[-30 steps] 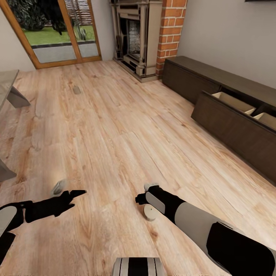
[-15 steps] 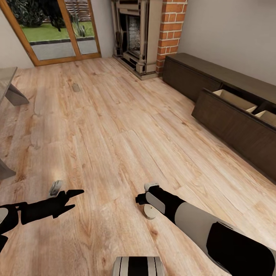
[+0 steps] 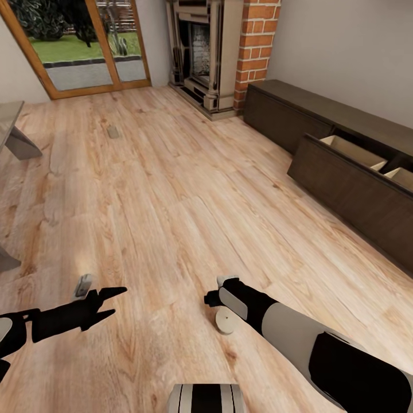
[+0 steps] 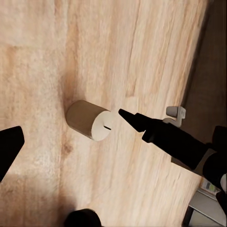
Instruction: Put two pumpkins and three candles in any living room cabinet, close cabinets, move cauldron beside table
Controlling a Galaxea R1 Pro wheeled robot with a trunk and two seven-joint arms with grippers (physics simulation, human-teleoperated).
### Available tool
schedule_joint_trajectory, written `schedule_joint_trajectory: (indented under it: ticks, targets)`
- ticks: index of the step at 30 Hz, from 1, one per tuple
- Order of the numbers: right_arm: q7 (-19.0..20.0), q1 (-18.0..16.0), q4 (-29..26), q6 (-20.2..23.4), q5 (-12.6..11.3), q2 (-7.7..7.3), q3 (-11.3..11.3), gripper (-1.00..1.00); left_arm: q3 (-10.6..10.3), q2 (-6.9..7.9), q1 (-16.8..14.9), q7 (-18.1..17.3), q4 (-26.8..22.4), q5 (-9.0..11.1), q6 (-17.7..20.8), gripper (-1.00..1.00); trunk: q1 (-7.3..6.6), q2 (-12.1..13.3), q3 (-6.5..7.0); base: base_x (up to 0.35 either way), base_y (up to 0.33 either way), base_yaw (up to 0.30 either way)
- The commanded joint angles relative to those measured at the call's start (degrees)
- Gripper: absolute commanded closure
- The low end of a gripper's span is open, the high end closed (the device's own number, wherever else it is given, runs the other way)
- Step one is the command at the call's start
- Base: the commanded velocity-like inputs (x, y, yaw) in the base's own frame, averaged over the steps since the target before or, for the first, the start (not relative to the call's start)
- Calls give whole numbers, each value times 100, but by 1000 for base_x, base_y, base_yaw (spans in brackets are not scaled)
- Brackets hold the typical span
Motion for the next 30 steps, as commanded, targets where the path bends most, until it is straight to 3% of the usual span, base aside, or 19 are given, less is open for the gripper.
schedule_joint_trajectory:
  ticks: [1,19,23,30]
  targets:
    - [-48,-7,-9,7,-55,-3,41,-100,0,1,7,-2,-3,54,16,-100,0,-2,-4,55,0,0]
    - [-64,-7,193,79,-53,-3,41,-100,-4,1,17,-104,-5,91,24,-100,0,-2,-4,43,-28,0]
    - [-59,-7,194,81,-46,-3,47,-100,-4,7,17,-359,-3,85,25,-100,0,-2,-4,0,0,0]
    - [-62,-6,183,82,-39,20,215,-100,-4,10,45,-510,-3,58,25,-100,18,-11,-159,0,0,0]
